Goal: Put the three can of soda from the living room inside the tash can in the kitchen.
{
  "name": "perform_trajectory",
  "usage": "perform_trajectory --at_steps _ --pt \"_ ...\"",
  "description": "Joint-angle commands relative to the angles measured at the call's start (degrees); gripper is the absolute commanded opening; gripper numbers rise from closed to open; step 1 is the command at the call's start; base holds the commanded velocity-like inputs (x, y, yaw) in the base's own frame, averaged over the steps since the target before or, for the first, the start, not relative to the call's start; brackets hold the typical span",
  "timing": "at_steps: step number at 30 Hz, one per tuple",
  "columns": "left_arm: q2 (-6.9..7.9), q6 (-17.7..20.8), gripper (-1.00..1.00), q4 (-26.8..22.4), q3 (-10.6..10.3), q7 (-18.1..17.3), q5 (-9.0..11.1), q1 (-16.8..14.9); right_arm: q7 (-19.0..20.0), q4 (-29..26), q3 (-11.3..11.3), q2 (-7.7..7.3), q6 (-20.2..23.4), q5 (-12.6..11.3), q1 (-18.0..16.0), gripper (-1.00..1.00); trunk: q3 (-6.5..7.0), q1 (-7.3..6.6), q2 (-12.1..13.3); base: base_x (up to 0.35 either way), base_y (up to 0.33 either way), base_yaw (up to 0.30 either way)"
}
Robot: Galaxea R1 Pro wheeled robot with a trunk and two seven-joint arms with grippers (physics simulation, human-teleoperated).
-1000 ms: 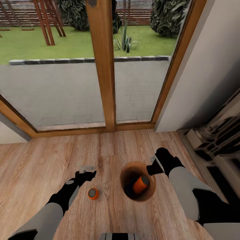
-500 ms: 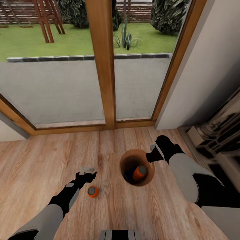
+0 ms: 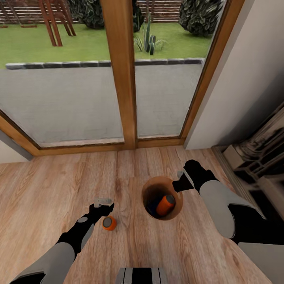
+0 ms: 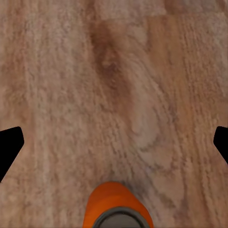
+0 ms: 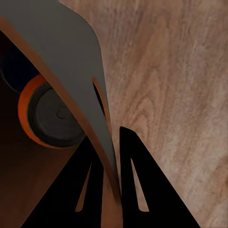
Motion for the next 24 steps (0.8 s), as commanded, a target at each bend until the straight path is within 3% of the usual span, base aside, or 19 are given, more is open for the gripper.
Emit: perform_trajectory --at_steps 1,5,11,24 --pt "0.00 -0.10 1.00 0.02 0.00 0.00 -0.01 0.00 0.25 0.03 -0.27 0.02 0.20 -1.54 -0.03 -1.00 -0.24 0.22 -0.42 0.000 0.000 0.000" --pt "-0.05 -0.38 1.00 0.02 0.00 -0.02 -0.04 0.02 0.25 0.06 -0.31 -0.04 0.20 -1.55 -0.05 -1.00 -1.19 1.09 -2.02 0.000 0.000 0.000" --pt "-0.08 -0.56 1.00 -0.01 0.00 -0.03 0.19 0.08 0.25 0.17 -0.59 -0.59 0.20 -1.55 -0.10 -1.00 -1.50 1.09 -2.02 0.000 0.000 0.000" --pt "-0.09 -0.57 1.00 0.07 -0.17 -0.03 0.01 1.34 0.25 0.24 -0.56 -0.55 0.20 -1.55 -0.12 -1.00 -4.20 3.73 -6.84 0.000 0.000 0.000"
